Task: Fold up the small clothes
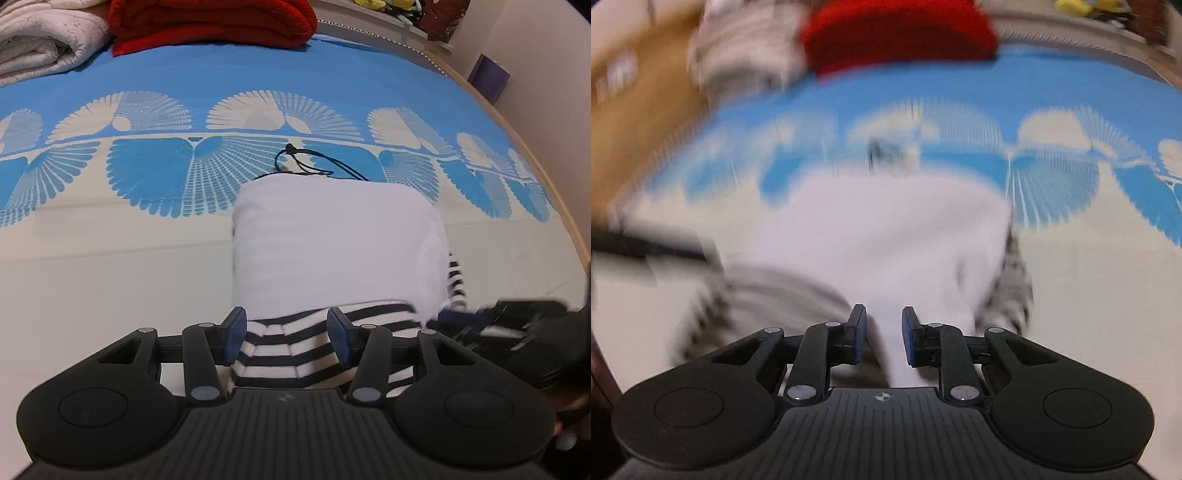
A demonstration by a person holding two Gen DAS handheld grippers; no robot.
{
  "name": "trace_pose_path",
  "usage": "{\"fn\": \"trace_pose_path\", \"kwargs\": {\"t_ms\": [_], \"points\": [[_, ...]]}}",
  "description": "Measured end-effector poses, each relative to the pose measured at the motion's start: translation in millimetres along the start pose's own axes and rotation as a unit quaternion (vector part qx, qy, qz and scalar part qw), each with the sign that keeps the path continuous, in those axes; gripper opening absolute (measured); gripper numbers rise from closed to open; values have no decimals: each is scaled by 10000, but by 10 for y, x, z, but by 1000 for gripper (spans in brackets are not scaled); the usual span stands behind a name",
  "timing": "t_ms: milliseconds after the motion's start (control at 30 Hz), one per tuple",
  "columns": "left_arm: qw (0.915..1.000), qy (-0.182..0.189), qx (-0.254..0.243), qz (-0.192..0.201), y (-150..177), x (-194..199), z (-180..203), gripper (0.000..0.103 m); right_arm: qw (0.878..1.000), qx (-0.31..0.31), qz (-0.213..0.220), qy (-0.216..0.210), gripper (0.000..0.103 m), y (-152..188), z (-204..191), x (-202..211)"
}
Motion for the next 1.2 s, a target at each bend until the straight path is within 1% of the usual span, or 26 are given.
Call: {"fn": "trace_pose_path", "kwargs": {"t_ms": [67, 133, 167, 200, 233, 300, 367, 400, 433, 467, 500, 533, 600, 633, 700, 733, 767, 800, 833, 867, 900, 933, 967, 1067, 1133, 1200], "points": [[9998, 33, -132, -151, 57, -113, 41, 54, 9982, 116, -392, 441, 20, 194, 118, -135], [9957, -214, -619, -661, 265, -355, 30, 55, 9986, -54, -381, 372, 21, 228, 183, -111], [9925, -385, -915, -710, 315, -393, 16, 56, 9989, -202, -303, 291, 21, 205, 204, -49], [9917, -415, -1029, -650, 307, -364, 10, 56, 9991, -312, -188, 218, 21, 173, 214, 26], [9931, -347, -950, -591, 273, -292, -4, 55, 9991, -392, -58, 137, 21, 146, 214, 98], [9961, -36, -766, -425, 215, -89, -22, 52, 9989, -443, 169, -39, 21, 106, 170, 238], [9947, 277, -882, -461, 274, 23, -21, 52, 9988, -361, 207, -272, 21, 126, 62, 313], [9921, 332, -1006, -668, 372, -19, -44, 52, 9988, -254, 157, -399, 21, 149, -11, 318], [9878, 252, -1189, -970, 499, -130, -80, 54, 9987, -93, 69, -496, 23, 193, -79, 296], [9828, 116, -1387, -1213, 630, -248, -122, 59, 9984, 56, -89, -552, 24, 232, -111, 240], [9780, -26, -1565, -1378, 735, -345, -154, 66, 9978, 194, -321, -554, 24, 315, -126, 158], [9765, -28, -1642, -1393, 772, -362, -144, 67, 9971, 320, -552, -426, 26, 405, -108, 73], [9775, -64, -1700, -1246, 759, -284, -109, 66, 9944, 451, -945, 171, 30, 541, 21, 2], [9787, -100, -1689, -1160, 754, -214, -87, 65, 9931, 412, -1041, 340, 31, 584, 75, 34], [9795, -109, -1797, -907, 756, -24, -33, 66, 9941, 194, -979, 424, 31, 573, 114, 184], [9799, -196, -1854, -713, 753, 93, -6, 67, 9960, 15, -788, 425, 32, 524, 127, 312], [9808, -336, -1865, -468, 714, 220, 10, 74, 9974, -165, -560, 430, 35, 478, 128, 451], [9820, -444, -1823, -197, 673, 361, 28, 85, 9978, -363, -297, 472, 36, 431, 151, 610], [9835, -494, -1741, 92, 638, 515, 61, 89, 9969, -539, -44, 565, 42, 398, 173, 759], [9847, -513, -1602, 450, 609, 697, 95, 94, 9945, -725, 246, 708, 55, 371, 196, 936], [9852, -509, -1452, 750, 605, 857, 121, 99, 9911, -896, 521, 837, 63, 359, 201, 1114], [9851, -504, -1334, 959, 616, 975, 161, 103, 9878, -1023, 730, 917, 77, 351, 211, 1237], [9845, -509, -1218, 1153, 639, 1086, 198, 103, 9835, -1162, 967, 989, 83, 391, 193, 1400], [9819, -585, -1012, 1491, 853, 1304, 291, 103, 9737, -1397, 1504, 989, 85, 473, 53, 1728], [9794, -661, -939, 1659, 989, 1354, 329, 103, 9695, -1313, 1770, 1072, 91, 512, -75, 1869], [9792, -690, -759, 1752, 1144, 1410, 312, 103, 9656, -1251, 1896, 1263, 94, 567, -185, 1948]]}}
Point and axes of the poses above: each gripper's, at about its wrist camera, not at the fingertips, and x roughly against the way its jaws point, z to its right, y to its underside, the point moved 10 cm from there along -x, roughly the way its jaws point, and after that the axes turned 8 degrees about x, right-handed, at the moved point
